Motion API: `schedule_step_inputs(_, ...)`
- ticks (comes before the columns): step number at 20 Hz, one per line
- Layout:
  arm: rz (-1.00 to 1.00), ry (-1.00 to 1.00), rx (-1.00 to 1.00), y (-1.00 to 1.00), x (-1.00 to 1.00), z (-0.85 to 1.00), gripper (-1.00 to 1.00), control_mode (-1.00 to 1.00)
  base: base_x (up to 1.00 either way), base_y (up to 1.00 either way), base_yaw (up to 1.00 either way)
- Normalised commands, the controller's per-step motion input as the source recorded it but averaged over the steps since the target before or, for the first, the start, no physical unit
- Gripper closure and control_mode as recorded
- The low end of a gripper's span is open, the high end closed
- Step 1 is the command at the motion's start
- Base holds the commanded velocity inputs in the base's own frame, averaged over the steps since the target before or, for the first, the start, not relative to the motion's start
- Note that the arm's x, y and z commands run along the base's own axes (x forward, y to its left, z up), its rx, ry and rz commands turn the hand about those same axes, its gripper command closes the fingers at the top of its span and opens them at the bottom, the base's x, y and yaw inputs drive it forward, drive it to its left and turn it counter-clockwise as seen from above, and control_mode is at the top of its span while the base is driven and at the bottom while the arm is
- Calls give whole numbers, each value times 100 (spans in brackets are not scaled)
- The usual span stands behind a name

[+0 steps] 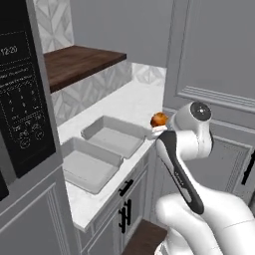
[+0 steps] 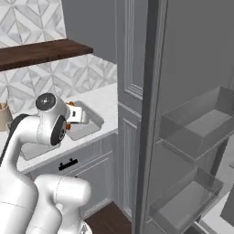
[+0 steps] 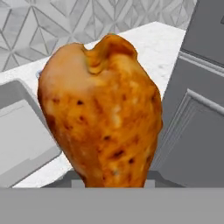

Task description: Place one onion and one chicken drumstick in each tupperware on the nearby counter, to pack two identical lunches.

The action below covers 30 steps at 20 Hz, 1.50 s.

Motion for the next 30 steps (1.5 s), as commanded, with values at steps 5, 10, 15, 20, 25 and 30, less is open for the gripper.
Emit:
schedule_step_inputs(5, 0, 0, 0, 0, 0, 0, 100, 100, 79, 7, 42)
schedule_step_inputs(10, 0, 0, 0, 0, 0, 0, 100, 100, 69, 9, 45)
schedule_step_inputs(15, 28, 5, 0, 0, 54, -32, 100, -100, 30, 0, 20)
schedule_step_inputs(20, 30, 12, 0, -4, 100, -55, 100, -100, 0, 0, 0)
schedule_step_inputs(25, -7, 12, -7, 3, 81, -35, 100, -100, 0, 0, 0)
schedule_step_inputs(30, -5, 10, -7, -2, 67, -45, 100, -100, 0, 0, 0)
